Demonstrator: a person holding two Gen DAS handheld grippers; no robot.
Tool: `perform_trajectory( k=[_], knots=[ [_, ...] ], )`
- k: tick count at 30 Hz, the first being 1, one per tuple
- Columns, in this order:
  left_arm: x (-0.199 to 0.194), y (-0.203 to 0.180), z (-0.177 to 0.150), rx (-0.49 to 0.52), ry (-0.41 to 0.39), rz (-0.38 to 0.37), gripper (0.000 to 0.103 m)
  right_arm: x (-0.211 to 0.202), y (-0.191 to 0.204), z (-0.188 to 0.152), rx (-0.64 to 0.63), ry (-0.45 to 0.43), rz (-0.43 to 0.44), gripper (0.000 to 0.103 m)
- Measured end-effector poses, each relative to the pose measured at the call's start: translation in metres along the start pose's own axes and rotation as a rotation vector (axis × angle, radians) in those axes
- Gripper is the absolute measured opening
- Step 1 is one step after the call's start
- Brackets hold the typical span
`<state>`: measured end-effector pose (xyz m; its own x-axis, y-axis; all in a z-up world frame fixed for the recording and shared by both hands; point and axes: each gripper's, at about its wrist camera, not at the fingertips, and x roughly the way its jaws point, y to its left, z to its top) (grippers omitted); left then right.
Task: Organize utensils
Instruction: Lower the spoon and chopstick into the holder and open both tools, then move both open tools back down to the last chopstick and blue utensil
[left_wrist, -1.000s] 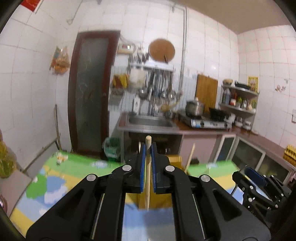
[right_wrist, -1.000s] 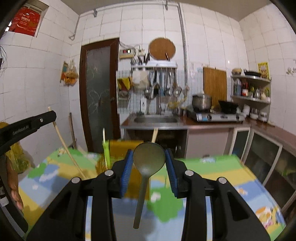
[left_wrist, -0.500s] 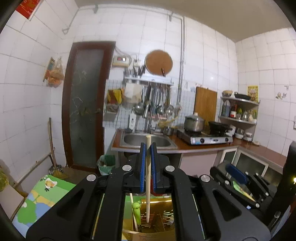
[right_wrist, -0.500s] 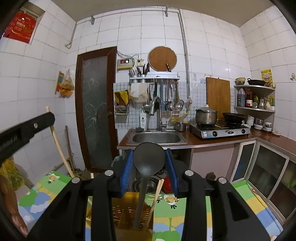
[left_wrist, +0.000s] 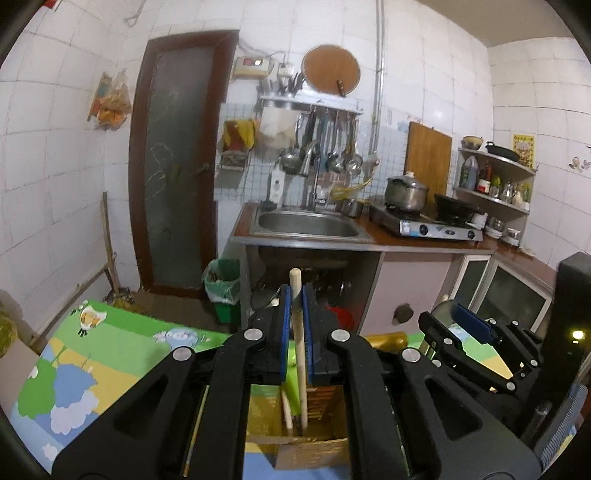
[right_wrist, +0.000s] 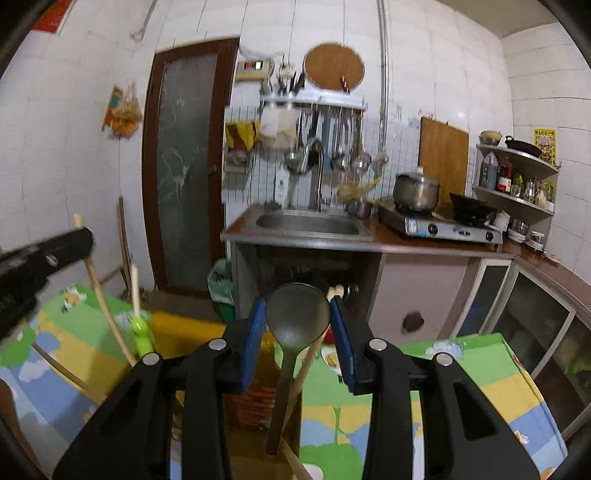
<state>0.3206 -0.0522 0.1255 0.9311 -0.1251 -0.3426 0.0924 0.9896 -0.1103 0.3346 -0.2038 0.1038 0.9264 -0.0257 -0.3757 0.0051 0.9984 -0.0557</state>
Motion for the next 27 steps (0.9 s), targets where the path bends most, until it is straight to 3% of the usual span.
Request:
perform_trajectory(
  k=[1, 4, 6, 8, 9, 12, 16, 21, 27],
  knots=[
    [0.0, 0.003, 0.0, -0.008, 0.01, 0.0, 0.006, 0.005, -0.001, -0.002, -0.004, 0.033, 0.001, 0.038],
    [-0.006, 0.008, 0.002, -0.014, 0.042, 0.011, 0.014, 0.008, -0.005, -0.003, -0.003, 0.09, 0.005, 0.063],
    [-0.019, 0.013, 0.006, -0.015, 0.047, 0.015, 0.037, 0.001, -0.012, -0.001, 0.018, 0.093, -0.001, 0.064],
    [-0.035, 0.016, 0.011, -0.02, 0.027, 0.031, 0.075, -0.009, -0.02, 0.003, 0.042, 0.097, -0.005, 0.07],
    [-0.047, 0.019, 0.013, -0.023, 0.008, 0.038, 0.083, -0.015, -0.024, 0.005, 0.052, 0.096, -0.007, 0.073],
    [-0.075, 0.026, 0.016, -0.021, -0.016, 0.047, 0.094, -0.04, -0.034, 0.009, 0.075, 0.071, -0.005, 0.082],
    [-0.106, 0.037, 0.01, -0.032, -0.016, 0.067, 0.098, -0.08, -0.046, 0.005, 0.111, 0.052, 0.019, 0.091],
    [-0.134, 0.046, -0.02, -0.027, 0.02, 0.088, 0.098, -0.12, -0.045, -0.012, 0.114, 0.046, 0.038, 0.096],
    [-0.146, 0.053, -0.068, -0.005, 0.103, 0.108, 0.098, -0.155, -0.028, -0.061, 0.064, 0.063, 0.022, 0.098]
  ],
)
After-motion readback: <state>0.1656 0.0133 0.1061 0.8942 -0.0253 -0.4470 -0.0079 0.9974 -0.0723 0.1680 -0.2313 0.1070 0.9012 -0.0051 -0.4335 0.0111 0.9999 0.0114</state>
